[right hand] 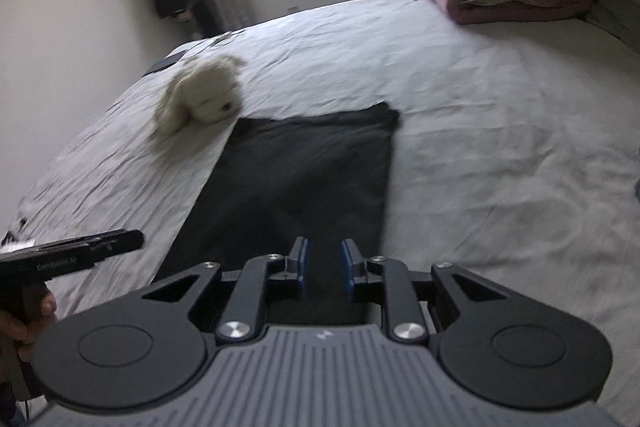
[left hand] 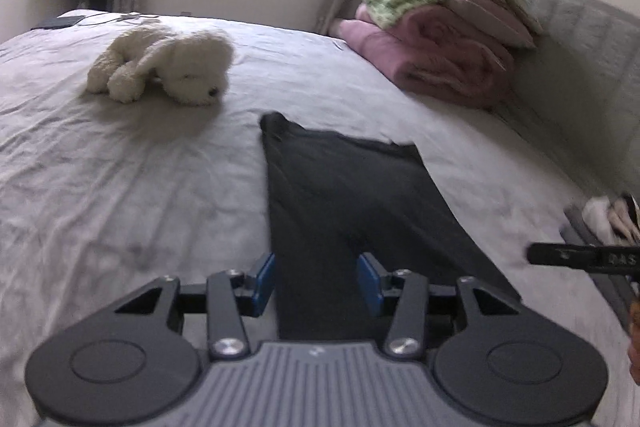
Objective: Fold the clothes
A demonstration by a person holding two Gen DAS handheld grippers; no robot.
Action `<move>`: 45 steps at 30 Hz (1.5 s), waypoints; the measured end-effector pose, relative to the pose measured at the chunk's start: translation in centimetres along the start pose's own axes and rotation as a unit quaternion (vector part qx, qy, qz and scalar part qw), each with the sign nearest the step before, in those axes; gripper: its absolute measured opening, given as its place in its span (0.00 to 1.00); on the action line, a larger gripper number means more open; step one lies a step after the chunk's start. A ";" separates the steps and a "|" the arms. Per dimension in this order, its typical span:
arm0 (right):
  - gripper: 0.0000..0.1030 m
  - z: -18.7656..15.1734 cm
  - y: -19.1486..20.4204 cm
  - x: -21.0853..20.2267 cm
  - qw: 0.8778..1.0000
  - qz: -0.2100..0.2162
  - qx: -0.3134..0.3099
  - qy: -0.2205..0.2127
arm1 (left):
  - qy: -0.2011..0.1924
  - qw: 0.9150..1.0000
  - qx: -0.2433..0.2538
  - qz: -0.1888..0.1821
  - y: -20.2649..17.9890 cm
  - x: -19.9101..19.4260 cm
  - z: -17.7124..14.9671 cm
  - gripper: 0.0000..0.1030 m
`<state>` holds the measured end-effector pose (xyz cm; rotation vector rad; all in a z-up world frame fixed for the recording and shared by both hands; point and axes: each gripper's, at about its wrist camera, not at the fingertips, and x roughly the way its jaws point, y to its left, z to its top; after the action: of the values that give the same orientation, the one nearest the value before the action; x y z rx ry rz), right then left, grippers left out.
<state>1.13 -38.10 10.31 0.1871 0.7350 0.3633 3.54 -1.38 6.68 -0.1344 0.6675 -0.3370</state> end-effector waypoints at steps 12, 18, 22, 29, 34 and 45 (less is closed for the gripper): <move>0.22 -3.3 2.2 5.0 0.997 0.018 -0.045 0.052 | 0.026 0.997 0.068 -0.015 -2.7 3.6 -2.9 0.43; 0.09 -4.0 1.4 5.3 0.996 -0.011 -0.050 0.069 | 0.030 0.994 0.101 0.010 -2.6 4.2 -3.8 0.43; 0.04 -4.2 0.4 4.7 0.995 -0.037 -0.055 0.071 | 0.034 0.994 0.098 0.018 -2.0 3.9 -3.6 0.43; 0.03 -4.1 -1.1 4.1 0.994 -0.064 -0.052 0.075 | 0.044 0.996 0.076 0.036 -0.2 3.1 -3.4 0.42; 0.27 -3.9 -2.5 3.5 0.992 -0.086 -0.041 0.078 | 0.051 0.997 0.046 0.030 1.2 2.5 -2.8 0.42; 0.33 -2.9 -5.3 1.4 0.993 -0.057 0.062 0.081 | 0.071 0.994 -0.083 0.004 5.6 0.4 -1.0 0.34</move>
<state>1.50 -42.32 5.77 0.2336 0.9257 0.2257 4.65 3.70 4.38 -0.2674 0.8367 -0.2846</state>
